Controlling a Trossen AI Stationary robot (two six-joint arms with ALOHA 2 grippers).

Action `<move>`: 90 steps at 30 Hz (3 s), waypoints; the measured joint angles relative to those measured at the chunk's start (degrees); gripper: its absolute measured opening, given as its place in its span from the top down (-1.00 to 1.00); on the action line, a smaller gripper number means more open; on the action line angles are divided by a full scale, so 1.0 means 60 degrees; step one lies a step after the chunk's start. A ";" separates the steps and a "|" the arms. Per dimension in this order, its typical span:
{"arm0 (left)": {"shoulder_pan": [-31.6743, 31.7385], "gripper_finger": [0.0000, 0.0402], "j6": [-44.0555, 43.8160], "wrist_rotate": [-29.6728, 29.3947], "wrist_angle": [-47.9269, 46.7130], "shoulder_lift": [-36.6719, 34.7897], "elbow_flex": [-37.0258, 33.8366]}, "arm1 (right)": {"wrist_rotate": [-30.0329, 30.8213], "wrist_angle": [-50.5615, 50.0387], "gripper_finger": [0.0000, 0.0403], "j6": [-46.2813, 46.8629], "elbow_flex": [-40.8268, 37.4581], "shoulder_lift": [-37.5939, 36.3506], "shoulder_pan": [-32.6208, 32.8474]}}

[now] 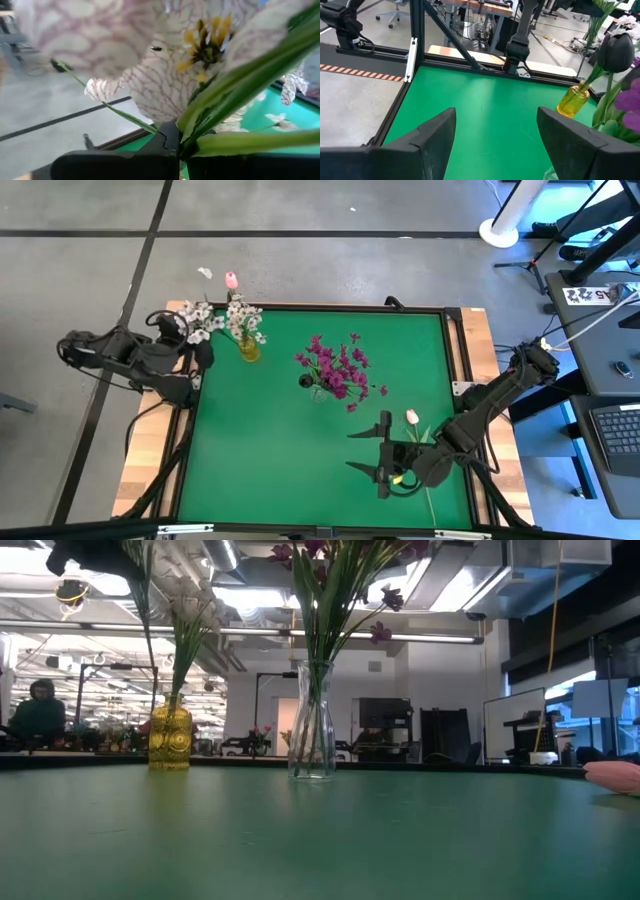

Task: Sort flowers into vase by color
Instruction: Put the white flowers into the yellow vase

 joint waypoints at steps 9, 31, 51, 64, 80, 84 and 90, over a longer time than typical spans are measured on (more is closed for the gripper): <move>-0.0004 1.00 0.0285 0.0628 0.0325 -0.1041 -0.0988 | -0.0136 -0.0015 -0.37 -0.0015 0.0000 0.0000 0.0000; 0.0000 1.00 0.4489 0.0421 0.3413 -0.2484 -0.1227 | -0.0055 -0.0102 -0.37 0.0090 -0.0002 0.0004 0.0000; 0.0000 1.00 0.4560 0.0299 0.3785 -0.2430 -0.2264 | -0.0055 -0.0073 -0.37 0.0050 -0.0002 0.0004 0.0000; 0.0138 1.00 0.4584 0.0088 0.3909 -0.1123 -0.2264 | -0.0054 -0.0069 -0.37 0.0046 0.0002 0.0004 0.0000; 0.2401 1.00 0.4584 0.2458 0.4415 -0.0324 -0.2264 | -0.0055 -0.0073 -0.37 0.0050 0.0000 0.0004 -0.0004; 0.3110 1.00 0.4566 0.3222 0.4426 -0.0020 -0.2264 | -0.0055 -0.0078 -0.37 0.0085 0.0000 0.0004 0.0000; 0.4113 1.00 0.4825 0.5144 0.5731 0.0271 -0.2607 | -0.0058 -0.0193 -0.37 0.0287 -0.0002 0.0004 0.0000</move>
